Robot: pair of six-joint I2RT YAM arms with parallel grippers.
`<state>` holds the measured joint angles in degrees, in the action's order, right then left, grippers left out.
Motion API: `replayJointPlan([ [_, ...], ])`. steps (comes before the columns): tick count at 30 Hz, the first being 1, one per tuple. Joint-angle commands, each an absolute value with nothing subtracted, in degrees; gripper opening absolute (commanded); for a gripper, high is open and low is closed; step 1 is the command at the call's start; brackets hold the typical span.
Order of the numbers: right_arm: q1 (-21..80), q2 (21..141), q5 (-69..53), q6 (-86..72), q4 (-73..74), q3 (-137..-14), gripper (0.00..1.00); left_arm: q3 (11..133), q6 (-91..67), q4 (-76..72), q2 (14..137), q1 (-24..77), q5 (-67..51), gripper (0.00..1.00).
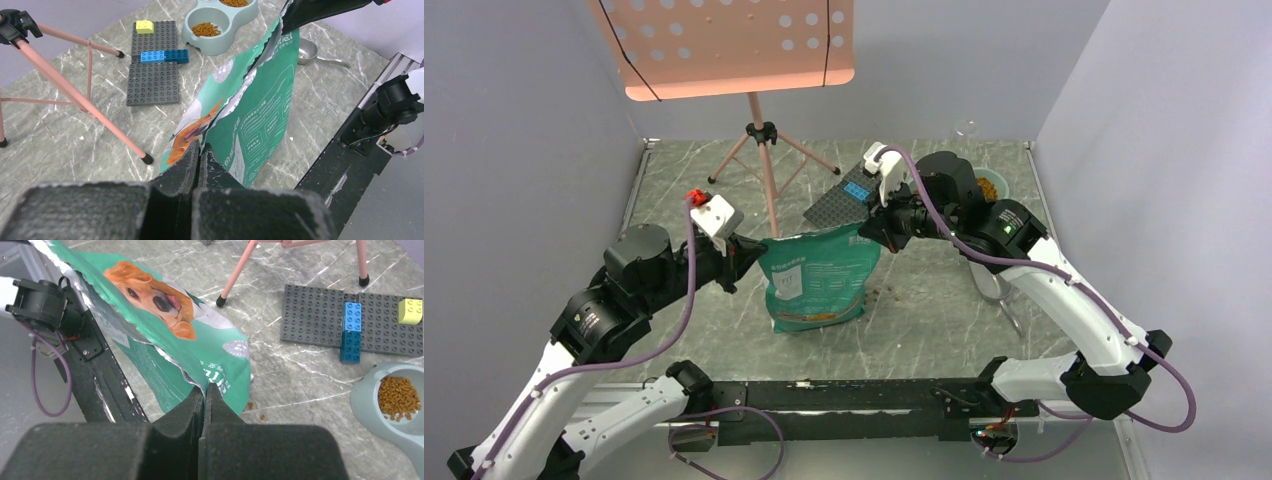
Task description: Serve the pet food
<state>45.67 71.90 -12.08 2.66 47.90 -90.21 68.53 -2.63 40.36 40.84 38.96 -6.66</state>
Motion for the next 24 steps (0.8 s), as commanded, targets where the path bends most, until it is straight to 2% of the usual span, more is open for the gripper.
replayJointPlan([
  [1,44.65,68.54,-0.73,-0.74,42.31,-89.26,0.00,67.31,-3.48,41.22,38.52,37.99,-7.18,0.00],
  [10,44.74,77.86,0.41,-1.36,26.80,-97.74,0.00,63.83,-12.14,38.23,35.41,38.03,-12.58,0.00],
  [15,44.72,85.10,-7.83,2.05,23.89,-103.51,0.00,67.07,-12.98,41.18,36.56,38.02,-11.94,0.00],
  [16,44.73,86.52,-8.79,2.51,24.55,-104.55,0.00,68.69,-12.67,42.72,37.35,38.01,-11.50,0.07],
  [17,44.71,87.49,-9.43,2.90,25.02,-105.04,0.00,70.68,-12.21,44.55,38.21,37.98,-10.80,0.23],
  [20,44.73,88.20,-10.25,3.84,25.16,-103.89,0.00,77.21,-10.95,49.59,40.48,38.00,-8.70,0.56],
  [21,44.73,88.13,-10.44,3.94,25.21,-103.48,0.00,79.37,-10.53,50.96,41.30,38.00,-7.47,0.64],
  [24,44.74,87.99,-11.17,3.88,25.85,-103.05,0.00,86.26,-10.67,55.01,44.55,38.04,-2.99,0.78],
])
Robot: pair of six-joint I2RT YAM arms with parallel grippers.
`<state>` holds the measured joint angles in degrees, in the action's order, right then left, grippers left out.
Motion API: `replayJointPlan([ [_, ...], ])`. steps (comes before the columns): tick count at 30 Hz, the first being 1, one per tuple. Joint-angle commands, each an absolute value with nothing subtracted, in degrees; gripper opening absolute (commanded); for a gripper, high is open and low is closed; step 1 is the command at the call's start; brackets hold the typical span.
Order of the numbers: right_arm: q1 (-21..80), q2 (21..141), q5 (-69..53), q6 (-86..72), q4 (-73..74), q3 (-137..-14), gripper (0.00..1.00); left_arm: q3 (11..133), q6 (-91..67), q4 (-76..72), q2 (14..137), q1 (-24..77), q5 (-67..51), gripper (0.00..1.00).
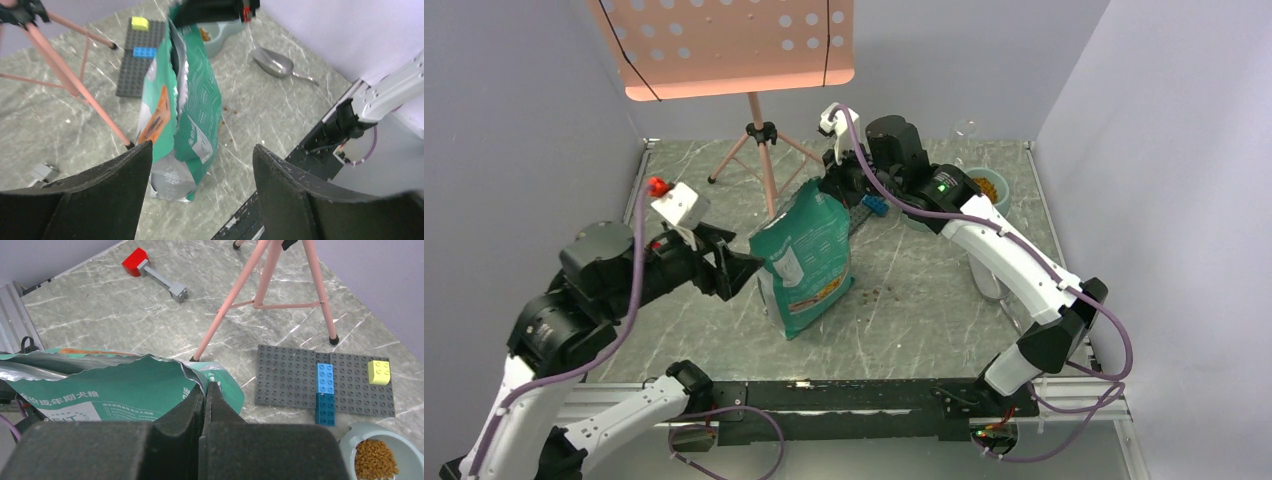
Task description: Serve the pet food
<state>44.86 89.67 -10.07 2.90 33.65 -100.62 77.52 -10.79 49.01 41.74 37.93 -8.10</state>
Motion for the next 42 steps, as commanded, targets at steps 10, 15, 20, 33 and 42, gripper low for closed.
replayJointPlan([
  [10,44.74,87.92,-13.57,2.22,27.68,-102.90,0.00,101.88,-12.75,56.07,57.88,38.01,9.07,0.90],
  [15,44.82,88.40,-13.99,2.41,29.90,-104.28,0.00,104.18,-12.32,56.97,63.89,37.97,8.55,0.94],
  [20,44.82,87.51,-13.96,2.55,30.92,-103.50,0.00,100.81,-11.01,55.48,65.39,38.01,4.76,0.94],
  [33,44.82,86.43,-14.13,1.89,31.18,-102.27,0.00,93.86,-9.59,50.28,69.18,38.03,-1.90,0.80],
  [42,45.63,87.67,-13.60,0.33,29.05,-103.70,0.00,96.30,-12.20,56.28,70.70,38.85,-0.97,0.00],
])
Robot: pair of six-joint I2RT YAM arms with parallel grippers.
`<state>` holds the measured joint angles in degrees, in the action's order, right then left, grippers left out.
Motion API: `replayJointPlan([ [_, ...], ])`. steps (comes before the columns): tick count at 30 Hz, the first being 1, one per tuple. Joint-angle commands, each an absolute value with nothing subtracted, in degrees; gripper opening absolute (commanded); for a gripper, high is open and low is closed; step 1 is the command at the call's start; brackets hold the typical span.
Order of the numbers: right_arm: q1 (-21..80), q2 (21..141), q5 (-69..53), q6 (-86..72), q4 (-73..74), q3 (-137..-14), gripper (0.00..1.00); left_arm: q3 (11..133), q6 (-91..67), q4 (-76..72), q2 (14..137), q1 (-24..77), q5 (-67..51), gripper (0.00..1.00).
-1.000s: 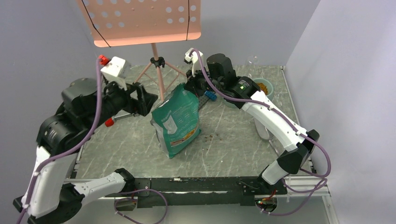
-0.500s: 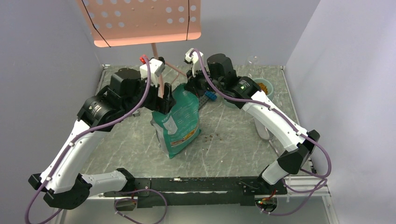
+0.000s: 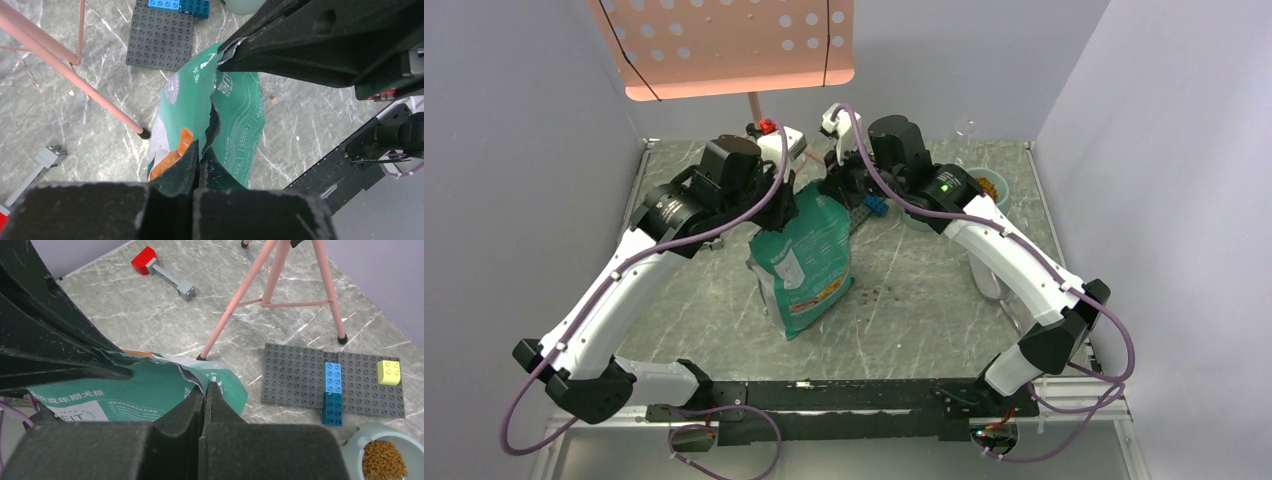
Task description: Serve the pet food
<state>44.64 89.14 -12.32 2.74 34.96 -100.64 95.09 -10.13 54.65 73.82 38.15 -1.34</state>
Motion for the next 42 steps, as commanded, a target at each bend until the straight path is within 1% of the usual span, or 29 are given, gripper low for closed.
replayJointPlan([
  [1,45.99,88.17,-13.25,0.13,28.70,-104.12,0.00,95.17,-14.15,55.61,69.16,39.17,-0.92,0.00],
  [4,48.13,91.30,-12.16,-1.53,28.42,-107.93,0.00,92.15,-23.76,54.79,65.03,39.81,-0.18,0.00],
  [8,53.01,98.72,-8.39,-2.51,31.47,-117.22,0.00,92.00,-35.07,56.08,62.82,41.71,-0.18,0.00],
  [10,54.86,102.01,-7.33,-2.98,34.42,-122.47,0.00,93.23,-38.20,56.29,62.26,43.78,4.31,0.00],
  [11,55.53,103.39,-5.48,-3.25,36.14,-125.08,0.10,93.66,-39.66,56.60,61.92,44.55,6.37,0.00],
  [12,55.94,104.62,-3.52,-3.76,38.43,-127.48,0.26,94.03,-41.61,57.17,61.40,44.71,8.81,0.00],
  [13,56.06,105.35,-1.58,-4.53,40.72,-129.66,0.48,94.24,-43.51,57.94,60.85,44.73,11.03,0.00],
  [14,56.06,105.50,0.41,-5.17,43.46,-130.99,0.66,94.36,-45.14,58.37,60.34,44.76,13.28,0.00],
  [15,56.01,104.89,2.54,-5.58,44.73,-131.15,0.79,94.43,-46.31,58.26,59.95,44.70,15.41,0.00],
  [17,55.98,101.63,5.90,-5.75,45.59,-128.12,0.98,94.84,-47.42,57.81,59.68,44.65,17.57,0.00],
  [18,55.98,99.35,7.46,-5.97,45.39,-125.47,1.00,95.14,-47.84,57.50,59.77,44.65,18.08,0.00],
  [21,55.99,91.15,11.35,-7.18,43.81,-114.24,1.00,96.23,-49.48,57.11,60.63,44.70,18.91,0.00],
  [24,56.65,82.86,9.90,-8.74,40.90,-104.77,1.00,96.45,-53.01,57.47,60.93,44.65,20.50,0.00],
  [26,59.49,77.97,8.80,-8.90,36.54,-97.92,1.00,95.17,-55.26,56.19,60.29,44.65,21.45,0.00],
  [28,64.41,73.85,10.45,-8.55,32.08,-92.05,1.00,93.96,-57.03,53.82,59.32,44.56,22.04,0.00],
  [31,70.97,72.49,14.12,-8.48,27.65,-88.13,1.00,94.43,-59.38,51.72,59.22,44.56,22.27,0.00],
  [34,75.78,74.15,17.33,-8.46,24.54,-88.07,1.00,96.32,-63.42,52.67,59.71,44.56,23.18,0.00],
  [37,81.38,76.87,24.05,-6.67,21.40,-88.01,1.00,95.91,-68.67,51.52,58.78,44.56,23.93,0.00],
  [39,83.82,77.80,29.21,-5.35,18.61,-86.58,1.00,95.28,-71.71,50.33,57.96,44.56,24.26,0.00],
  [42,84.91,78.90,33.99,-5.67,15.68,-85.49,1.00,94.57,-74.81,47.63,57.45,44.56,23.50,0.00],
])
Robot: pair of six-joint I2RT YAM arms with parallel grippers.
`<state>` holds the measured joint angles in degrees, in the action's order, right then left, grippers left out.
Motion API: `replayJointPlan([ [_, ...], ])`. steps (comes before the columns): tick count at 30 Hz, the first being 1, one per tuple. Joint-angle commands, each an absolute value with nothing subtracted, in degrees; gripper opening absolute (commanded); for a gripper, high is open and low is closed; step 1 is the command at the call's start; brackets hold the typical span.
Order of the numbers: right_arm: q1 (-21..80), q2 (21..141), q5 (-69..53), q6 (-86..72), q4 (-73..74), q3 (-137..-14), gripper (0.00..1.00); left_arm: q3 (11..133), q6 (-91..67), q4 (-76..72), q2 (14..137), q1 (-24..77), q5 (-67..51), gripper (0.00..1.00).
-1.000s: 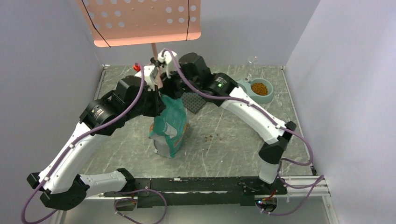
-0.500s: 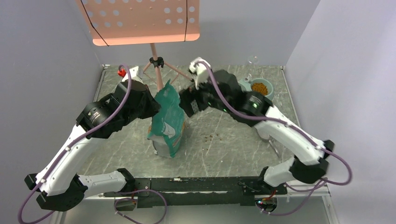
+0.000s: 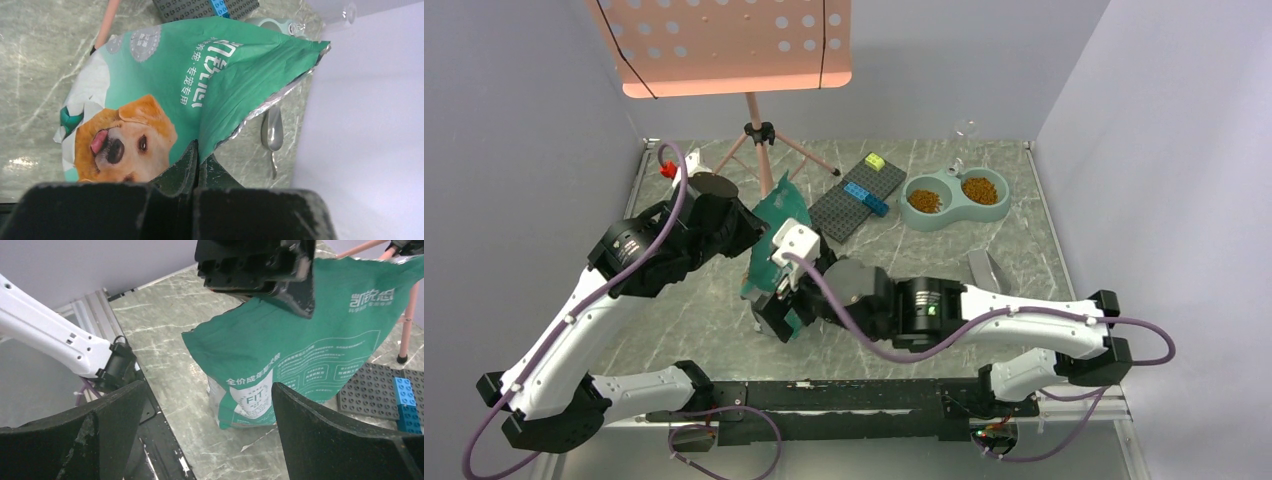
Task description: Serve the pet food
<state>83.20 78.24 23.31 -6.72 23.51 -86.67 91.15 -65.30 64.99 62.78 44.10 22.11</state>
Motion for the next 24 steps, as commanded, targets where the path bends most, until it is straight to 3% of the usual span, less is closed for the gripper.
replayJointPlan([
  [1,85.10,79.45,34.85,-5.58,15.12,-85.72,1.00,94.60,-75.26,46.75,57.51,44.56,23.14,0.00],
  [9,85.43,85.35,41.66,-4.43,10.75,-87.30,0.98,99.20,-70.75,51.67,59.50,44.56,26.42,0.00],
  [12,85.05,86.73,44.51,-3.14,7.88,-86.90,0.92,99.06,-70.26,51.96,58.71,44.61,26.72,0.00],
  [14,84.26,87.96,45.07,-2.91,8.99,-88.23,0.80,98.21,-65.37,47.17,58.30,44.58,24.83,0.00],
  [19,81.79,86.19,41.55,-1.98,10.61,-86.23,0.00,99.13,-50.69,46.68,59.41,44.38,22.99,0.00],
  [20,81.20,85.50,40.47,-1.76,11.83,-85.58,0.00,97.56,-46.90,44.33,58.44,44.37,22.77,0.04],
  [22,79.08,82.33,35.32,-1.56,13.48,-83.35,0.00,91.57,-41.22,39.97,55.43,44.27,24.88,0.27],
  [24,73.66,78.86,22.64,-2.72,14.80,-81.03,0.00,87.14,-37.43,37.39,52.86,42.59,25.03,0.47],
])
